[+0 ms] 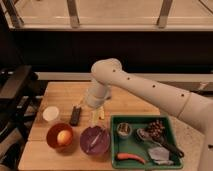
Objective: Place apple in table surface
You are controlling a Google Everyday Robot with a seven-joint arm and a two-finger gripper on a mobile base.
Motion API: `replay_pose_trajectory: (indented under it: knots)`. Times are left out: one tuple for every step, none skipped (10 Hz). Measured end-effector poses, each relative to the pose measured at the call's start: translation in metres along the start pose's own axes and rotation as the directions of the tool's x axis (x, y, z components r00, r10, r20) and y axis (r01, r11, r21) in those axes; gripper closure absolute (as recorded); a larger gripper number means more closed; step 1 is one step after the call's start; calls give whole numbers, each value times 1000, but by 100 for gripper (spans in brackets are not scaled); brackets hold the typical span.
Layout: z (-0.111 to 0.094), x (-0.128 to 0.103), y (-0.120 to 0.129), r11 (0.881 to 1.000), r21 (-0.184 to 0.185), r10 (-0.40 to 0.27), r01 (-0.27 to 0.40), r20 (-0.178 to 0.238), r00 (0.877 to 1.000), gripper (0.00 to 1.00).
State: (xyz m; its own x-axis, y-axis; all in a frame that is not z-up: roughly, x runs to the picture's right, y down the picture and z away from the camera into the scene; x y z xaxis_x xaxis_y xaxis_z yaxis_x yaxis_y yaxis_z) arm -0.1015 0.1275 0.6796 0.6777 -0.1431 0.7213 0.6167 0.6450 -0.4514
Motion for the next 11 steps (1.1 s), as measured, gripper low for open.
replay_pose_trajectory:
  knots:
    - [14, -7, -7, 1000, -18, -10, 10, 15, 1000, 27]
    - [35, -17, -16, 999, -45, -22, 24, 46, 999, 27]
    - [50, -26, -21, 997, -62, -31, 36, 74, 997, 27]
    - [64, -34, -24, 996, -76, -38, 46, 102, 994, 27]
    - [80, -45, -27, 994, -91, -43, 56, 138, 990, 27]
    - [99, -59, -29, 992, -110, -49, 69, 180, 982, 27]
    - [109, -66, -28, 990, -123, -50, 76, 204, 978, 27]
    - [114, -69, -27, 988, -129, -54, 83, 216, 975, 27]
    - [113, -68, -26, 989, -127, -52, 81, 216, 975, 27]
    - [113, -69, -27, 988, -128, -54, 83, 216, 975, 27]
    - [114, -69, -27, 988, -129, -56, 86, 217, 975, 27]
